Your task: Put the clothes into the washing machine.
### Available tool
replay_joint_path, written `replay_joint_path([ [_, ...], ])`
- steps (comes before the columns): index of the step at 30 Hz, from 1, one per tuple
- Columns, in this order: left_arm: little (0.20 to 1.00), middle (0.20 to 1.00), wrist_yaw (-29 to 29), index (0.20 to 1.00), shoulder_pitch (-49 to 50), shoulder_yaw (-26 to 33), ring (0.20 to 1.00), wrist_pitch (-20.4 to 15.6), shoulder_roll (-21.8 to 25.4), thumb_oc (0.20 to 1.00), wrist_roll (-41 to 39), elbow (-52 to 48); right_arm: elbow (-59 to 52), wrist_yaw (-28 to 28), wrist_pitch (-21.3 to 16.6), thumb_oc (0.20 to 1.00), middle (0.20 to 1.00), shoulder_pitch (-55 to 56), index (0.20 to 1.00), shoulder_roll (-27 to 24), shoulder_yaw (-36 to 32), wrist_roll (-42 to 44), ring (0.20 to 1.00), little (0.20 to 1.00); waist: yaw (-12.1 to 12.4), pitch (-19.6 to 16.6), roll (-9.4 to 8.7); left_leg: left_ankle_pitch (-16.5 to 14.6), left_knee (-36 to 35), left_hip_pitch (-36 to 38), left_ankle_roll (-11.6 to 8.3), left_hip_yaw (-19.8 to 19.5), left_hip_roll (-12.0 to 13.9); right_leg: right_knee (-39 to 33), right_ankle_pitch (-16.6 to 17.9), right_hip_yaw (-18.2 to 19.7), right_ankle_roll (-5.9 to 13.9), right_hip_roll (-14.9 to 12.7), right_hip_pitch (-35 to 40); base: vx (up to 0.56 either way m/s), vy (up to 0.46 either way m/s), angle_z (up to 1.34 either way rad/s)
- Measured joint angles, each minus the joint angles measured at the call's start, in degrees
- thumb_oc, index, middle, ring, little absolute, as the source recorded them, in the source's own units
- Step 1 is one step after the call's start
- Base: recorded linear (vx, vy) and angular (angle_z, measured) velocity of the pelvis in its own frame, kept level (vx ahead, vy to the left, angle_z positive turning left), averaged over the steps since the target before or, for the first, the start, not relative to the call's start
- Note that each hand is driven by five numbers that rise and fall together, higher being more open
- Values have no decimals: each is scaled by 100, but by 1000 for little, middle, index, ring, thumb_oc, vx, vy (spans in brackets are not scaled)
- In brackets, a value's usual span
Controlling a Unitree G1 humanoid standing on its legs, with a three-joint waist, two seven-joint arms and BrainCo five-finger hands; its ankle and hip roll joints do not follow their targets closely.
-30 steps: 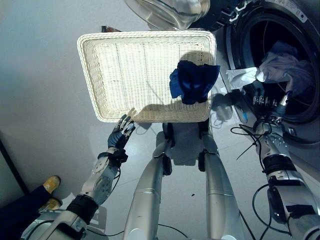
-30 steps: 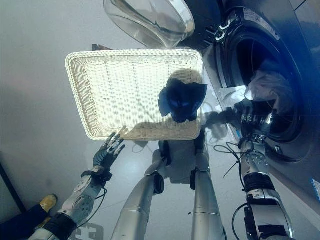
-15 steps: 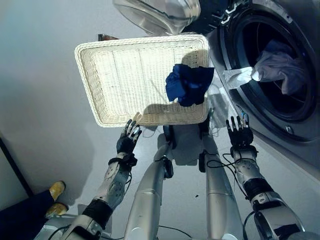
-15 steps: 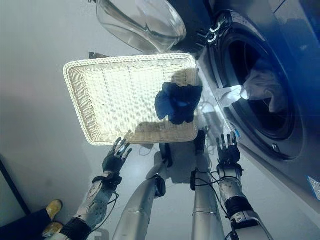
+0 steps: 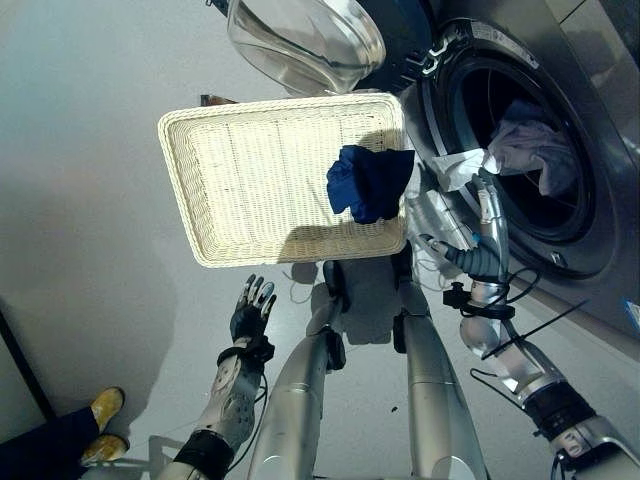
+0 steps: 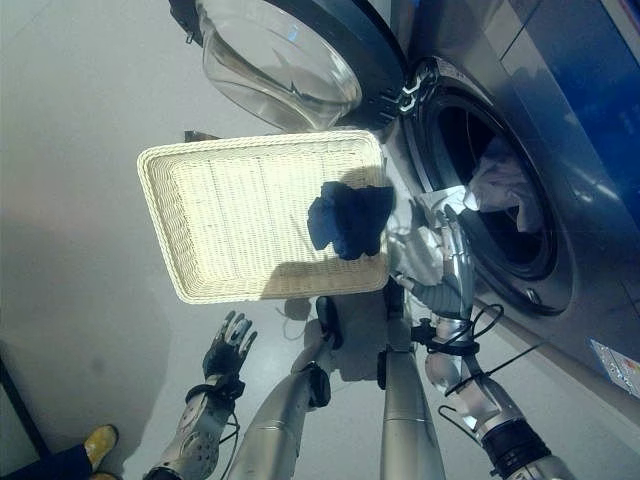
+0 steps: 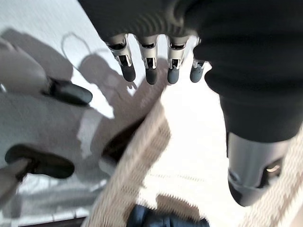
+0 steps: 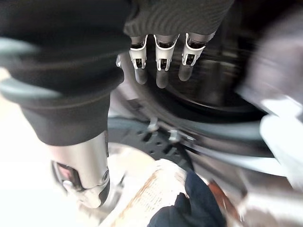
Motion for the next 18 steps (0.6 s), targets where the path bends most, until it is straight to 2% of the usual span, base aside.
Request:
replay_joint_path([
  [2, 1000, 1000, 0, 1000, 0, 0, 1000, 0, 0, 1000, 0, 0, 0, 0, 0, 1000, 1000, 0, 1000, 0, 0, 0, 1000, 1000, 0, 0, 0, 0, 0, 0, 0, 0, 0, 0, 0, 0, 0, 0, 0, -12, -4, 13],
  [3, 1000, 1000, -112, 1000, -1, 46, 1000, 2, -4, 1000, 0, 172, 124, -76, 125, 1000, 1000, -149, 1000, -63, 112, -405, 1000, 1000, -3, 6, -13, 62, -77, 57, -17, -119, 0, -67, 9, -111, -12, 1, 100, -6, -2, 16],
  [6, 1000, 1000, -112, 1000, -1, 46, 1000, 2, -4, 1000, 0, 172, 124, -76, 125, 1000, 1000, -149, 1000, -63, 112, -405, 1000, 1000, -3, 6, -13, 62, -77, 57, -17, -119, 0, -67, 9, -111, -12, 1, 100, -26, -20, 8],
  [7, 1000, 1000, -166, 1000, 1, 57, 1000, 3, 13, 1000, 0, 333, 181, -96, 176, 1000, 1000, -387, 1000, -36, 259, -620, 1000, 1000, 19, 5, -92, 78, -91, 57, -20, -145, 4, -117, 20, -163, -22, 9, 135, -127, -157, 11],
  [9, 1000, 1000, -331, 1000, -75, 157, 1000, 18, -35, 1000, 26, 762, 475, 6, 497, 1000, 1000, -988, 1000, -224, 831, -802, 1000, 1000, 13, 13, -141, 69, -122, 58, -27, -341, -5, -93, 14, -318, 15, -46, 284, -99, -137, 30],
  [10, 1000, 1000, -370, 1000, -222, 180, 1000, 125, -31, 1000, 109, 1083, 715, 212, 734, 1000, 1000, -1183, 1000, -438, 1278, -893, 1000, 1000, 13, 5, -147, 48, -24, 111, -72, -518, 25, -102, -77, -511, 24, -58, 465, -19, -23, 61],
  [11, 1000, 1000, -391, 1000, -223, 181, 1000, 158, 37, 1000, 131, 1076, 738, 287, 810, 1000, 1000, -1150, 1000, -464, 1315, -952, 1000, 1000, 22, -10, -188, 98, -33, 167, -103, -542, 64, -98, -132, -544, -25, -40, 512, -19, -27, 77],
  [13, 1000, 1000, -405, 1000, -245, 174, 1000, 198, 209, 1000, 173, 1043, 797, 403, 973, 1000, 1000, -1164, 1000, -446, 1268, -961, 1000, 1000, 149, -21, -291, 226, -136, 137, -133, -575, 124, -93, -180, -565, -61, 10, 527, -13, -35, 60],
  [15, 1000, 1000, -403, 1000, -328, 167, 1000, 286, 330, 1000, 173, 1160, 1257, 648, 1174, 1000, 1000, -1441, 1000, -382, 1458, -961, 1000, 1000, 400, -11, -325, 364, -314, 116, -153, -598, 172, -112, -189, -567, -74, 47, 524, -5, -34, 41],
  [18, 1000, 1000, -408, 1000, -327, 140, 1000, 316, 432, 1000, 171, 1202, 1650, 972, 1508, 1000, 1000, -1832, 1000, -296, 1750, -935, 1000, 1000, 483, -4, -336, 490, -506, 117, -145, -691, 145, -138, -194, -661, -63, 31, 508, 1, -19, 19],
])
